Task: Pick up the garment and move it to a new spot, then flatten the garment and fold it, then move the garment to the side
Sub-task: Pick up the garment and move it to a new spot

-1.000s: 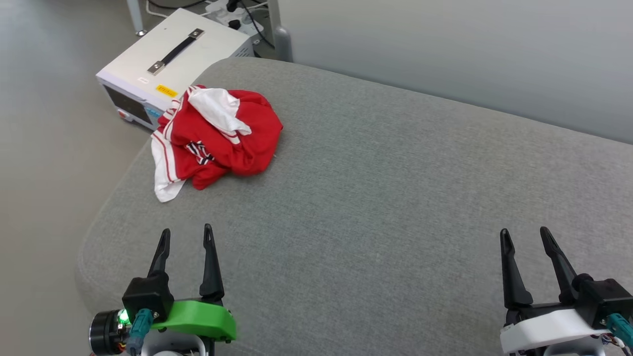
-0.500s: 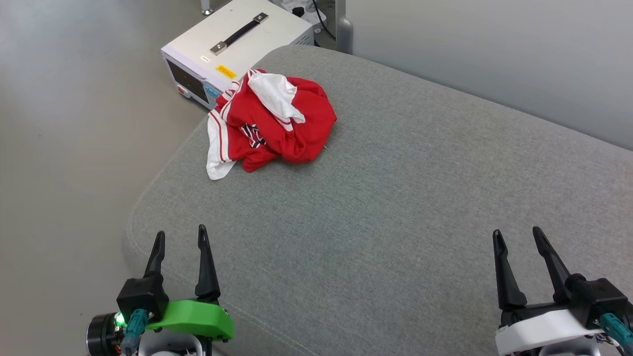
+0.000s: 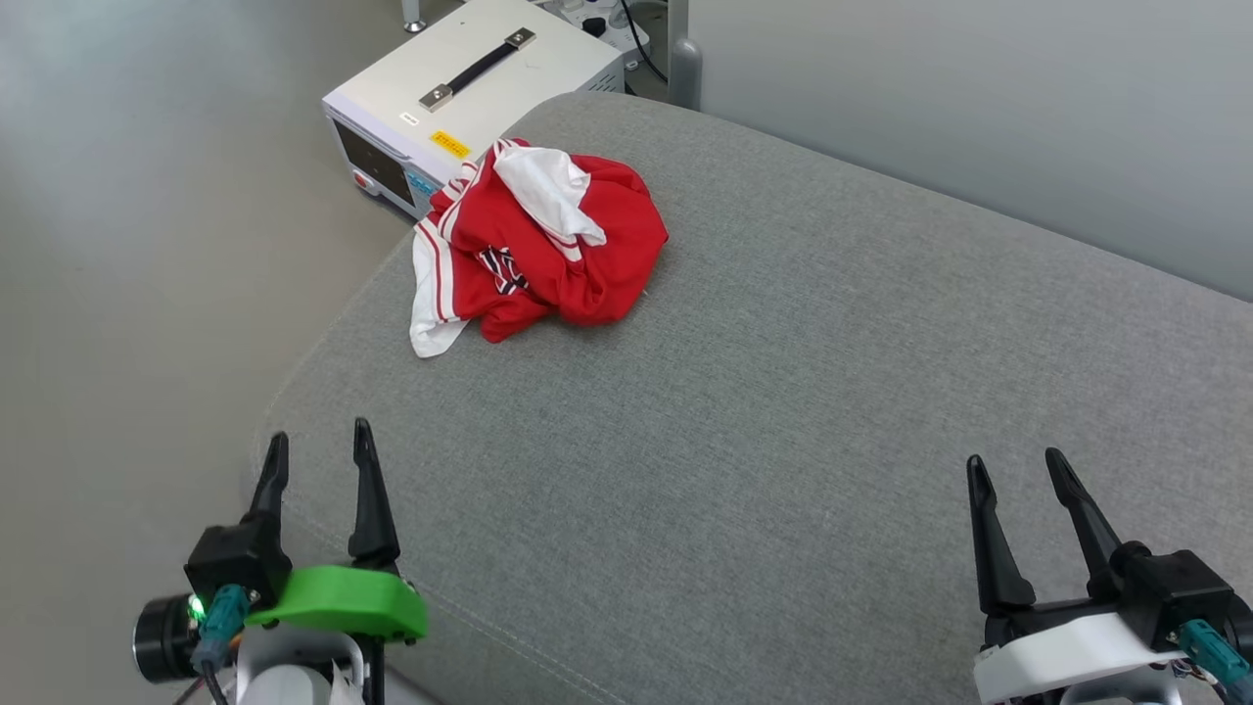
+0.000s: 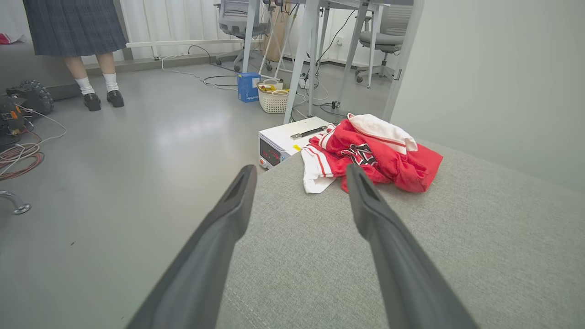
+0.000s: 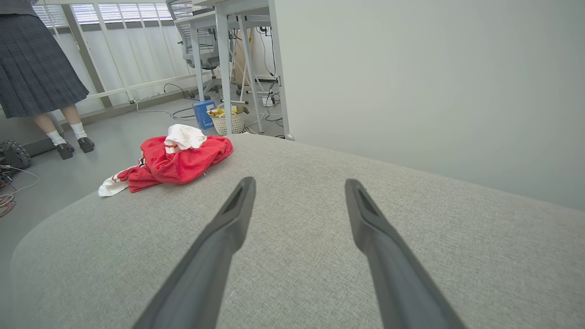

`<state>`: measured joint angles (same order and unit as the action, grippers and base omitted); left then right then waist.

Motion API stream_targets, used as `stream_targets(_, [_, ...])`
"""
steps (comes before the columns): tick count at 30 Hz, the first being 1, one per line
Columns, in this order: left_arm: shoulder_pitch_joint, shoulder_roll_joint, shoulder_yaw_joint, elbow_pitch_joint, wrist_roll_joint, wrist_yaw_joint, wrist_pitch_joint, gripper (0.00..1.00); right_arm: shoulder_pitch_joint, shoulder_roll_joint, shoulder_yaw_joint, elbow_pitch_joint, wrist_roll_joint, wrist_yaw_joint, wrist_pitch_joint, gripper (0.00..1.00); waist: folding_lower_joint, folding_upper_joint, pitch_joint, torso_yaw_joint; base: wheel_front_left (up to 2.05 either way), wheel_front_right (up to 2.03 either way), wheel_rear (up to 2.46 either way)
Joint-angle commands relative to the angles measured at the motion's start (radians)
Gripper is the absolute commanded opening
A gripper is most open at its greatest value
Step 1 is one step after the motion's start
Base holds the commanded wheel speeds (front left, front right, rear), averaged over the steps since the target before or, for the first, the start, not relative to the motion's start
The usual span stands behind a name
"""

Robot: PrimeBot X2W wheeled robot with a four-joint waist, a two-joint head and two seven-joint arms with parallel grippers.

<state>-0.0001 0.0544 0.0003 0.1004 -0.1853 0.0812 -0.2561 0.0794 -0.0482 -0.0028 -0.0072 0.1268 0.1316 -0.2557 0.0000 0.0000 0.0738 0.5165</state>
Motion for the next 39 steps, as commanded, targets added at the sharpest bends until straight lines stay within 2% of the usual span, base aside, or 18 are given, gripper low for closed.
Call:
stream_targets(1, [-0.040, -0.004, 0.015, 0.003, 0.007, -0.021, -0.006, 1.00, -0.013, -0.002, 0.003, -0.004, -0.008, -0.001, -0.006, 1.00, 0.0000, 0.0000, 0.006, -0.010, 0.00, 0.00, 0.00])
stream_targets(5, [-0.116, 0.000, 0.068, 0.026, 0.036, -0.084, -0.006, 1.00, -0.027, -0.002, 0.011, -0.012, -0.024, -0.001, -0.006, 1.00, 0.0000, 0.0000, 0.028, -0.038, 0.00, 0.00, 0.00])
stream_targets(10, [-0.271, 0.044, 0.144, 0.078, 0.045, -0.158, -0.006, 1.00, -0.054, -0.002, 0.020, -0.029, -0.052, -0.001, -0.006, 1.00, 0.0000, 0.0000, 0.078, -0.096, 0.00, 0.00, 0.00])
stream_targets(16, [-0.484, 0.117, 0.206, 0.170, 0.009, -0.200, -0.006, 1.00, -0.100, -0.002, 0.026, -0.063, -0.087, -0.001, -0.006, 1.00, 0.0000, 0.0000, 0.158, -0.166, 0.00, 0.00, 0.00])
stream_targets(21, [-0.660, 0.196, 0.190, 0.269, -0.032, -0.211, -0.006, 1.00, -0.142, -0.002, 0.037, -0.089, -0.113, -0.001, -0.006, 1.00, 0.0000, 0.0000, 0.229, -0.211, 0.00, 0.00, 0.00])
stream_targets(27, [-0.828, 0.332, 0.013, 0.400, -0.144, -0.212, -0.002, 1.00, -0.196, -0.002, 0.046, -0.121, -0.134, -0.001, -0.006, 1.00, 0.0000, 0.0000, 0.307, -0.257, 0.00, 0.00, 0.00])
stream_targets(30, [-0.909, 0.390, -0.093, 0.485, -0.235, -0.212, 0.048, 1.00, -0.212, -0.002, 0.049, -0.132, -0.141, -0.001, -0.006, 1.00, 0.0000, 0.0000, 0.335, -0.271, 0.00, 0.00, 0.00])
stream_targets(34, [-0.996, 0.464, -0.236, 0.556, -0.386, -0.212, 0.243, 1.00, -0.236, -0.002, 0.066, -0.145, -0.153, -0.001, -0.006, 1.00, 0.0000, 0.0000, 0.378, -0.299, 0.00, 0.00, 0.00])
stream_targets(39, [-1.049, 0.538, -0.381, 0.582, -0.565, -0.212, 0.495, 1.00, -0.255, -0.002, 0.069, -0.152, -0.159, -0.001, -0.006, 1.00, 0.0000, 0.0000, 0.410, -0.322, 0.00, 0.00, 0.00])
